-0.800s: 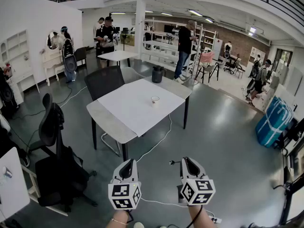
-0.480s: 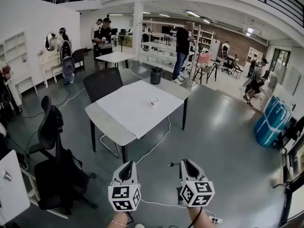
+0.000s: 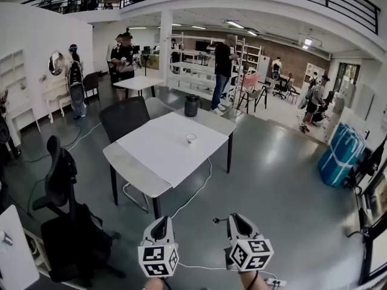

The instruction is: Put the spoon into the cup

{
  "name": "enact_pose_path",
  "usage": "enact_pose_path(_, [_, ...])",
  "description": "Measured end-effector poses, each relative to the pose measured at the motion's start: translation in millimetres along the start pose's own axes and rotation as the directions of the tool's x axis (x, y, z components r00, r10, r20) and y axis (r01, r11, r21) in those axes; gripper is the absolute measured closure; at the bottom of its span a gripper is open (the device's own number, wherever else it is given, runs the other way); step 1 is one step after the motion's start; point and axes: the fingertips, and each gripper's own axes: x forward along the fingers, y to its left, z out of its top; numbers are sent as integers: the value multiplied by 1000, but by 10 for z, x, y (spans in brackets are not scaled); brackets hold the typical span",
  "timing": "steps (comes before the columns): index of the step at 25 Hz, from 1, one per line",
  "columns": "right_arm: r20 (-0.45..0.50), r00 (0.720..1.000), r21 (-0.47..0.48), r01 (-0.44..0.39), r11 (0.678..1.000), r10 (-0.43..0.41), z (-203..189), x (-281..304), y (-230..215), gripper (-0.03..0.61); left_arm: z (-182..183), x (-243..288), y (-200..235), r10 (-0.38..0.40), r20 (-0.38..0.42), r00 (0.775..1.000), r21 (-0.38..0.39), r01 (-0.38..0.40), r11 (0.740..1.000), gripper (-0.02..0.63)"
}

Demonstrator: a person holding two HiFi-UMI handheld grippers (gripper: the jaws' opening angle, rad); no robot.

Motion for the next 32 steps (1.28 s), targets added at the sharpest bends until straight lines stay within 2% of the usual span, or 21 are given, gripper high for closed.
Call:
enact_pose_path(6, [10, 1000, 4, 20, 1000, -20, 15, 205, -104, 515, -49, 223, 5, -20, 2, 1000, 13, 20, 1000, 595])
enact_pose_path(13, [-8, 999, 57, 34, 998, -33, -57, 660, -329, 515, -82, 644, 153, 0, -16, 1000, 18, 0, 1000, 595])
enact_pose_path(19, [6, 1000, 68, 12, 998, -13, 195, 1286, -483, 515, 93, 1200, 316, 19, -16, 1000, 18, -19, 1000, 595])
enact_pose_path(32, [-15, 999, 88, -35, 995, 37, 457, 2344, -1231, 515, 224, 2490, 136, 39, -27, 999, 33, -39, 999, 595])
